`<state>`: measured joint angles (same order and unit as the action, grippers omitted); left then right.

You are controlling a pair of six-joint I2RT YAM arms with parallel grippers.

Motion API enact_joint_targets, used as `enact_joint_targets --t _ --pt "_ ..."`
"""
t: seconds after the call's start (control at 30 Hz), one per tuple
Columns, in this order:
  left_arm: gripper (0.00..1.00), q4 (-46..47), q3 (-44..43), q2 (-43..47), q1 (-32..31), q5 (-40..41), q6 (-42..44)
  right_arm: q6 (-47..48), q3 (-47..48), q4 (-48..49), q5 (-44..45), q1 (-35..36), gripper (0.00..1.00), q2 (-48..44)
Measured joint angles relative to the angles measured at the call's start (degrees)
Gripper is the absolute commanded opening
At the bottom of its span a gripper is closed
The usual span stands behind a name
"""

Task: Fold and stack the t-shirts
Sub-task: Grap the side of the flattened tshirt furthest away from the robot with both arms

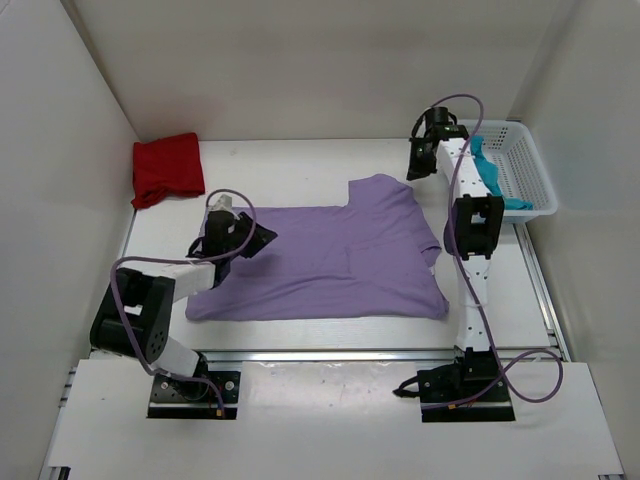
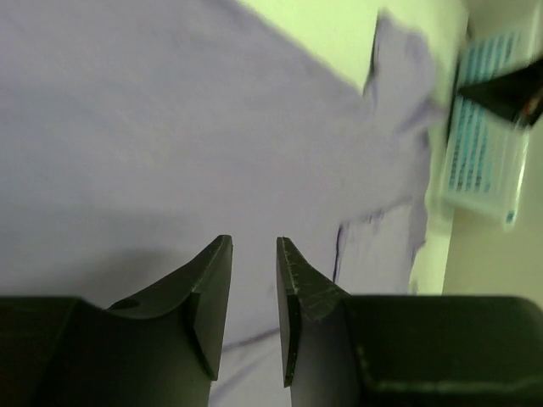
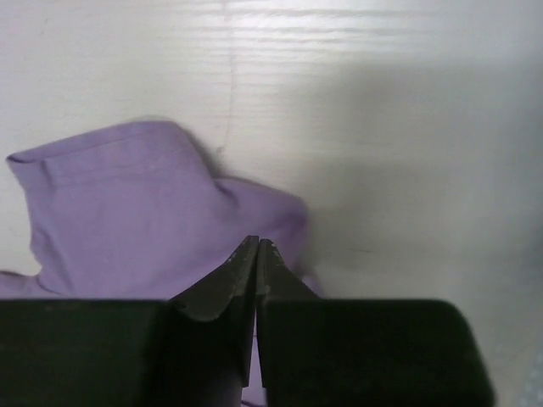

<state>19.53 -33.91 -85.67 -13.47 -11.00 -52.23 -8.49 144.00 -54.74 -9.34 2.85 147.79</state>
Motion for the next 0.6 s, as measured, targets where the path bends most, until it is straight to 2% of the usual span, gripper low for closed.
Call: enact_joint_targets --t 0.23,0.37,0.47,0.6 --pt "0.39 -2.8 4.7 1.4 -8.0 2.4 3.6 -0.3 -0.1 -3.1 4.5 8.1 0.00 -0.6" --pt "0.41 -5.7 6.1 7.0 -12.4 5.2 6.9 -0.2 -7.9 -3.9 8.5 13.7 0.00 -7.6" --pt "0.41 -6.2 6.5 11.1 -17.9 7.0 9.0 -0.3 -25.7 1.2 10.1 17.5 0.00 -20.7" --pt "0.41 -6.6 6.6 11.5 -23.8 7.6 11.6 -2.1 -57.2 13.1 8.5 21.8 0.00 -43.5"
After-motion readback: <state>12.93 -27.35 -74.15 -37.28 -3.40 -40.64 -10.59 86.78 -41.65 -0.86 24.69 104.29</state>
